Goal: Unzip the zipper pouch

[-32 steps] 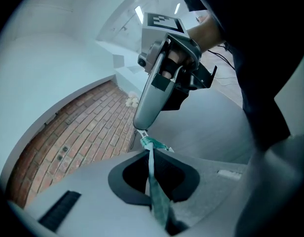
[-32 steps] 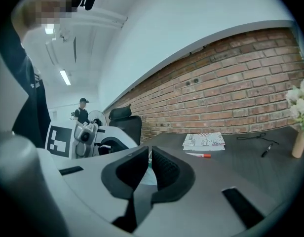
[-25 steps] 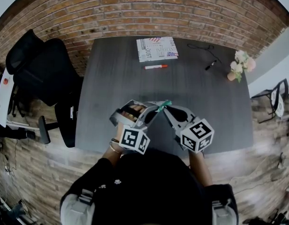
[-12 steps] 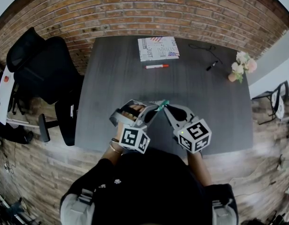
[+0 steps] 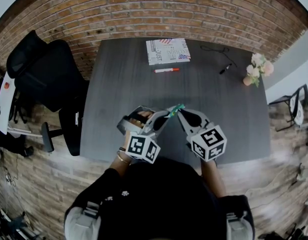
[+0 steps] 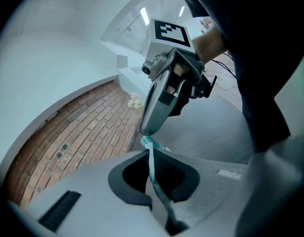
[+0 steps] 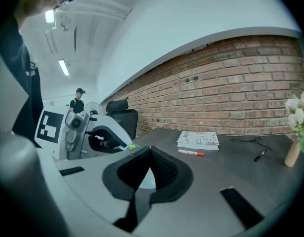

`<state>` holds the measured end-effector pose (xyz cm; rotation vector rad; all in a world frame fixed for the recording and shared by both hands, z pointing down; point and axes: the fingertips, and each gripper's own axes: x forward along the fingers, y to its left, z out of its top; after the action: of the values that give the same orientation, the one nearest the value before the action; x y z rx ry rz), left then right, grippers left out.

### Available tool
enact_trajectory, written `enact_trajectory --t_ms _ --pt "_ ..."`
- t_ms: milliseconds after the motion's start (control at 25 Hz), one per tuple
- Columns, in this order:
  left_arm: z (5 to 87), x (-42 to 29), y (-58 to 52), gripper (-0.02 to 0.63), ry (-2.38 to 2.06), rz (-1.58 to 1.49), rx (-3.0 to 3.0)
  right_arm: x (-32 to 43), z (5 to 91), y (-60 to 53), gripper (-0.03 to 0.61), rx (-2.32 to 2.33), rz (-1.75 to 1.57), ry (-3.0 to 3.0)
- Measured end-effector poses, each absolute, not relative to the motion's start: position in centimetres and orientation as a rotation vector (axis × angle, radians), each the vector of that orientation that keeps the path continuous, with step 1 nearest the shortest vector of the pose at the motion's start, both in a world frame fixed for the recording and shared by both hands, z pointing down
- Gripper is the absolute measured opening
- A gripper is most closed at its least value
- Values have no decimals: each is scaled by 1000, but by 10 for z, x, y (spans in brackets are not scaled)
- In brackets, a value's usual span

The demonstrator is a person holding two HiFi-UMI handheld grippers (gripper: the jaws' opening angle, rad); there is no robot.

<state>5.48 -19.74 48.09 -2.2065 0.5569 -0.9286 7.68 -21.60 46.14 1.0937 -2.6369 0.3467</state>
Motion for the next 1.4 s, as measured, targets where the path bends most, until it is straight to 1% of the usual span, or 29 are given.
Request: enact_trajectory --t_ms 1400 --pt "480 59 -189 6 497 -908 -2246 96 478 -224 2 1207 321 -2528"
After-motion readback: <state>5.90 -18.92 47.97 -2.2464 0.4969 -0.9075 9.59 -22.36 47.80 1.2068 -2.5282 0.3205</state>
